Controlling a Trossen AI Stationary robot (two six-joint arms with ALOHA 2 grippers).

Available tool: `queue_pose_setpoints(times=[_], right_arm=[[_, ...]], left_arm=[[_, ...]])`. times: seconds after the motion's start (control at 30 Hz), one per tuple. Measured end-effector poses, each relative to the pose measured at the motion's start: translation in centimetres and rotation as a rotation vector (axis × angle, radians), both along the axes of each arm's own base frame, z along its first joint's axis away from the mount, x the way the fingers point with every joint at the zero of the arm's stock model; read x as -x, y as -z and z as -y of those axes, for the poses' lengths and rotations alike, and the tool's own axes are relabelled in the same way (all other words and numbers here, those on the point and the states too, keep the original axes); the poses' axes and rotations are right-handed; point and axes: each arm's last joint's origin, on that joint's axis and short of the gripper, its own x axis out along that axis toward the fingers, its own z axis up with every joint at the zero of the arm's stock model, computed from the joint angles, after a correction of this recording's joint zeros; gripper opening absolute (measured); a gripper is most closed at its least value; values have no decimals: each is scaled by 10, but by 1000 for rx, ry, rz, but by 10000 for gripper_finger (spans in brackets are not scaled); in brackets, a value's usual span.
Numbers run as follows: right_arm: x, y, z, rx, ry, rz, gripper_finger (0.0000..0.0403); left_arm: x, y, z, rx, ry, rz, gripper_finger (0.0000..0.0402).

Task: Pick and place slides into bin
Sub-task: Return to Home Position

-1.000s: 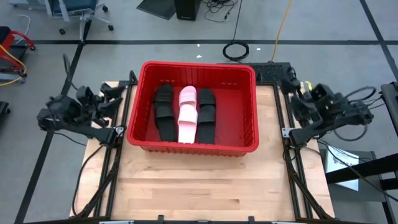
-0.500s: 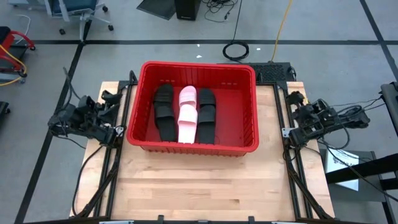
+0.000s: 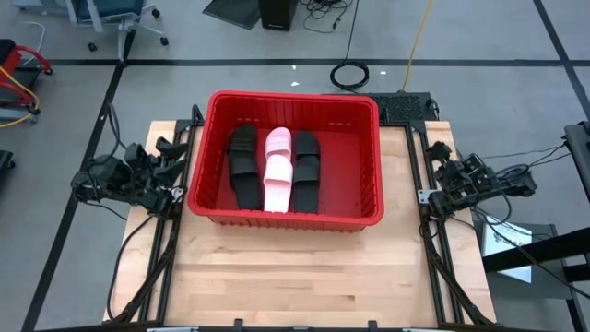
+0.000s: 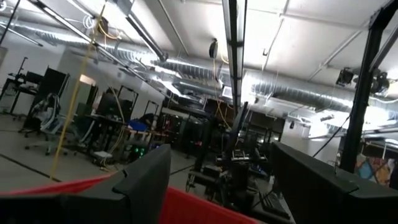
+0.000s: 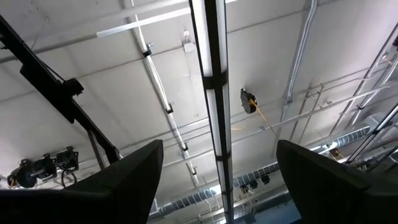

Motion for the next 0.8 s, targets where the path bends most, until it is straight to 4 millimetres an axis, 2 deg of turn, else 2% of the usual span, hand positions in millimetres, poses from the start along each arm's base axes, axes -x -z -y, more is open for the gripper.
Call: queue_pose_setpoints(times=[0.07,0.23,0.5,0.67,0.8], right_arm=[[3,8,1,-15,11,13,302],[20,8,5,-48,14,136,302],[17,11,5,-33,39,63,302],[10,14,5,-85,1,-1,302],[10,14,4,-98,-29,1,302]], left_arm=[[0,0,0,-4,0,-3,282],[-2,3,1,-13,14,-40,282],[-8,17,3,3,61,-154,282],[-18,30,5,-25,35,-88,282],[-28,49,8,-35,77,-17,282]])
